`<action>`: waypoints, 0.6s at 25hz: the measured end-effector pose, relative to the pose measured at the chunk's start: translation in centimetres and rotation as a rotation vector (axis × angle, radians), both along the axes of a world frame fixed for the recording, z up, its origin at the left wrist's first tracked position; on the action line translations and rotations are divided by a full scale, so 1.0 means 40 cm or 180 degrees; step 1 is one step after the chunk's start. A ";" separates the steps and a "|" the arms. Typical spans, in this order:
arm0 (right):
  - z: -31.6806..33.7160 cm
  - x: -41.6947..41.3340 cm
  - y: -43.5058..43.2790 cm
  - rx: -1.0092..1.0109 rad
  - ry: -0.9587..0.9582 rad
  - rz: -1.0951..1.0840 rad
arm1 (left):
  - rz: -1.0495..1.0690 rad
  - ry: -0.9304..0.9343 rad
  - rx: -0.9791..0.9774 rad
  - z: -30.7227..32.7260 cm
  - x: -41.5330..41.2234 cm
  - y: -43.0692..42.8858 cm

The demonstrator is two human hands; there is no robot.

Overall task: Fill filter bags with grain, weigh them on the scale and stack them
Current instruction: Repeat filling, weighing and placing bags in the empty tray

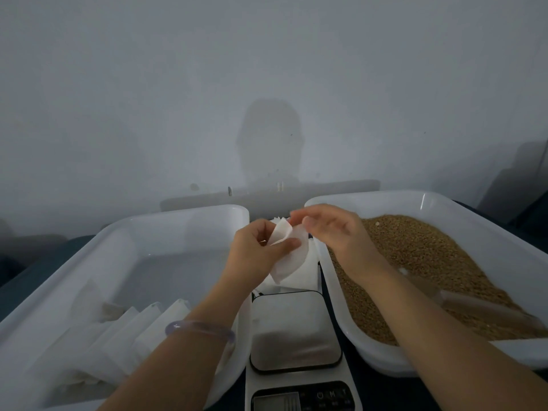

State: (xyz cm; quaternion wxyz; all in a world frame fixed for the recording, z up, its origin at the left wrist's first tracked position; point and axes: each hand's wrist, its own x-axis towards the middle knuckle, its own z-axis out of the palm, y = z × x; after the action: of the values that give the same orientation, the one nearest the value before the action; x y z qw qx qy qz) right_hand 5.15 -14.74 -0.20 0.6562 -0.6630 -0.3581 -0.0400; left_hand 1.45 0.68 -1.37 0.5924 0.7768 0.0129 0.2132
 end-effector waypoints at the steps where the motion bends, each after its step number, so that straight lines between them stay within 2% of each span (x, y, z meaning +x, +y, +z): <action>1: -0.003 -0.004 0.004 -0.0237 -0.0119 -0.0065 | -0.0052 0.0014 0.0055 -0.002 0.000 -0.002; 5: -0.014 -0.002 0.000 -0.0575 -0.0245 -0.0443 | -0.0260 0.0082 0.0258 -0.002 -0.006 -0.006; 8: -0.018 -0.002 -0.004 -0.0790 -0.0335 -0.0584 | -0.0306 0.0078 0.0182 0.000 -0.006 -0.002; 11: -0.015 -0.001 -0.005 -0.0696 -0.0061 -0.0529 | -0.0309 0.0153 0.0010 0.002 -0.007 0.003; 15: -0.018 0.001 -0.003 -0.0912 -0.0115 -0.0434 | -0.0354 0.0149 -0.0028 0.001 -0.009 0.001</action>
State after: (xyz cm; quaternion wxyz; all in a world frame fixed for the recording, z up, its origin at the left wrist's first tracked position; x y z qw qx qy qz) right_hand 5.17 -14.84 -0.90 0.5442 -0.7717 -0.3260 -0.0449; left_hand 1.10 0.74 -1.33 0.6063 0.7785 -0.0155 0.1616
